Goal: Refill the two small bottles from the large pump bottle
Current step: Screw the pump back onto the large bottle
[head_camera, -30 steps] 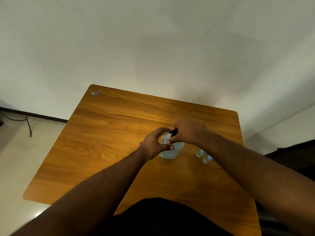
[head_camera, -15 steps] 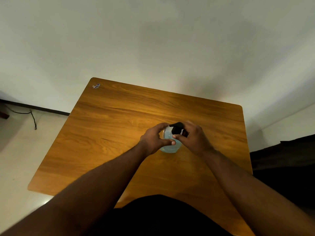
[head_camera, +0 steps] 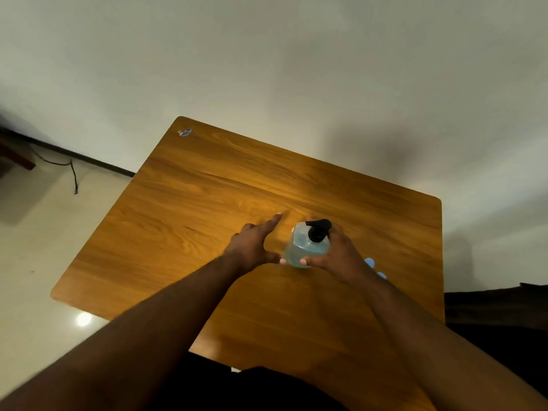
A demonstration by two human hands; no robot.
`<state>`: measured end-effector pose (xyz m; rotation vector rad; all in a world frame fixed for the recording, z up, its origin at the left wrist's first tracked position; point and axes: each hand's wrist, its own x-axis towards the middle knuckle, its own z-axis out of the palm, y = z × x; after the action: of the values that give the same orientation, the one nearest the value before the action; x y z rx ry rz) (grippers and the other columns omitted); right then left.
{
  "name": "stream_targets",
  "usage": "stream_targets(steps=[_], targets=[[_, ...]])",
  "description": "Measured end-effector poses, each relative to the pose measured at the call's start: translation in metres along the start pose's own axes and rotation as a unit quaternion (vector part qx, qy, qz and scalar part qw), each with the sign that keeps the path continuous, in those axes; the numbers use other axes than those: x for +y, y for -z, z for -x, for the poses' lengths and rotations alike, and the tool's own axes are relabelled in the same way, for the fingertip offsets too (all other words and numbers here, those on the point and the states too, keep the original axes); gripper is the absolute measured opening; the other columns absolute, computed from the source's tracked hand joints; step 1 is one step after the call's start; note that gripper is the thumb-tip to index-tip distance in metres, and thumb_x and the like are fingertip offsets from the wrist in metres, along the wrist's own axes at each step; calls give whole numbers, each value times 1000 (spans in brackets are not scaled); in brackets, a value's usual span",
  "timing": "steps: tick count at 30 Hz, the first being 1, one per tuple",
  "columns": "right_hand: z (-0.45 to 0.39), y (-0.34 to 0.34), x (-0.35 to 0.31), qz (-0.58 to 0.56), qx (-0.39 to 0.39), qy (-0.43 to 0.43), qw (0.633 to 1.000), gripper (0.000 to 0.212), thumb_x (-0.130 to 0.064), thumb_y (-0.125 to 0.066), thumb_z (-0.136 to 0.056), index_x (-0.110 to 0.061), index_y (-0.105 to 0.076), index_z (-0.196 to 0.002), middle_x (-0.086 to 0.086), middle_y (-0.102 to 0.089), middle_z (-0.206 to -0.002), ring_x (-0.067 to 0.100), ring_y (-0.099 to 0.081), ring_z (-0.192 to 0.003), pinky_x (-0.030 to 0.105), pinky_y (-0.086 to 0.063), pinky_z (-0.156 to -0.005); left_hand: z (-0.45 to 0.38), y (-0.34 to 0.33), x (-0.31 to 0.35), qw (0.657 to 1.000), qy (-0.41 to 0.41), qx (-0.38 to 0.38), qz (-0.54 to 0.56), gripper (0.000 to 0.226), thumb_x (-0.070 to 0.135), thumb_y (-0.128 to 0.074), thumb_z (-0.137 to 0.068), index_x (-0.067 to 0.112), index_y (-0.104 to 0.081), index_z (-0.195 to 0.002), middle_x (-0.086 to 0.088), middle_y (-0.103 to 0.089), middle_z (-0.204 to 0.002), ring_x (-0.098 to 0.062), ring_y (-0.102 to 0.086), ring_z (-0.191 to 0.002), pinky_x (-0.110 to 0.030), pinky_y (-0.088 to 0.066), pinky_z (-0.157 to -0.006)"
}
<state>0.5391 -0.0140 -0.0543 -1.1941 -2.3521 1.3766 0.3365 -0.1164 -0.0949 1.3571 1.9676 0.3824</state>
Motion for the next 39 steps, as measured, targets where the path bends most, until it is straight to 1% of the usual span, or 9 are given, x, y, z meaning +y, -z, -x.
stream_targets(steps=[4,10,13,17,20,24,30,34,39], targets=[[-23,-20,-8,1,64,-9,998,74,-31,-89,-60,-40,-51,-123,-12,-55,-121,1,-52,-107,17,-42,-84,-12,28,-52,994,53,-2,-92,104,46,-77,-76,40,-7,-153,7,-29,-159,-29,-32,-138,-55,-39,-104],[-123,-78,-79,-20,55,30,998,75,-27,-88,-62,-55,-47,-118,-15,-51,-117,-14,-49,-103,3,-45,-71,-57,111,-145,987,111,1,-117,97,38,-76,-80,38,-12,-153,11,-4,-164,-32,-23,-143,-57,-44,-102],[-192,-98,-118,-15,50,40,998,73,-26,-88,-61,-39,-49,-122,-19,-52,-110,-1,-51,-100,1,-44,-63,-82,156,-179,979,142,21,-145,94,39,-76,-81,40,-15,-151,10,-4,-164,-33,-20,-145,-60,-44,-100],[-279,-111,-164,3,37,80,996,76,-24,-89,-61,-25,-51,-126,-11,-56,-119,6,-52,-108,1,-40,-76,-119,198,-210,976,163,13,-145,100,43,-77,-79,32,-11,-154,3,-5,-165,-37,-16,-148,-62,-35,-109],[-330,-116,-186,30,37,90,995,80,-26,-89,-61,-17,-50,-130,1,-55,-127,14,-52,-112,20,-45,-90,-148,216,-225,982,136,15,-130,99,43,-75,-81,29,-11,-155,-1,-5,-165,-40,-18,-147,-58,-30,-114],[-377,-125,-198,43,37,101,993,76,-26,-89,-62,-16,-51,-127,3,-52,-124,16,-52,-111,23,-44,-90,-176,226,-238,985,126,-17,-113,102,44,-76,-79,27,-11,-155,-4,-8,-165,-40,-21,-146,-56,-27,-116],[-407,-134,-191,3,62,99,993,66,-20,-88,-63,-21,-57,-121,-21,-56,-98,3,-58,-91,2,-41,-76,-192,209,-240,981,181,-44,-54,98,27,-79,-79,25,-15,-154,-3,-5,-165,-44,1,-148,-75,-26,-106],[-412,-132,-190,-4,42,60,997,81,-18,-88,-61,-22,-48,-132,2,-51,-129,19,-51,-118,33,-48,-97,-193,208,-243,984,171,-36,-34,98,19,-77,-80,25,-14,-154,-2,-1,-165,-44,9,-148,-74,-21,-108],[-396,-131,-187,30,56,69,996,104,-14,-89,-62,-25,-28,-145,7,-29,-147,23,-34,-133,31,-40,-101,-189,208,-246,985,167,-27,-39,98,18,-78,-79,25,-16,-154,-2,-3,-165,-44,6,-148,-74,-21,-108]])
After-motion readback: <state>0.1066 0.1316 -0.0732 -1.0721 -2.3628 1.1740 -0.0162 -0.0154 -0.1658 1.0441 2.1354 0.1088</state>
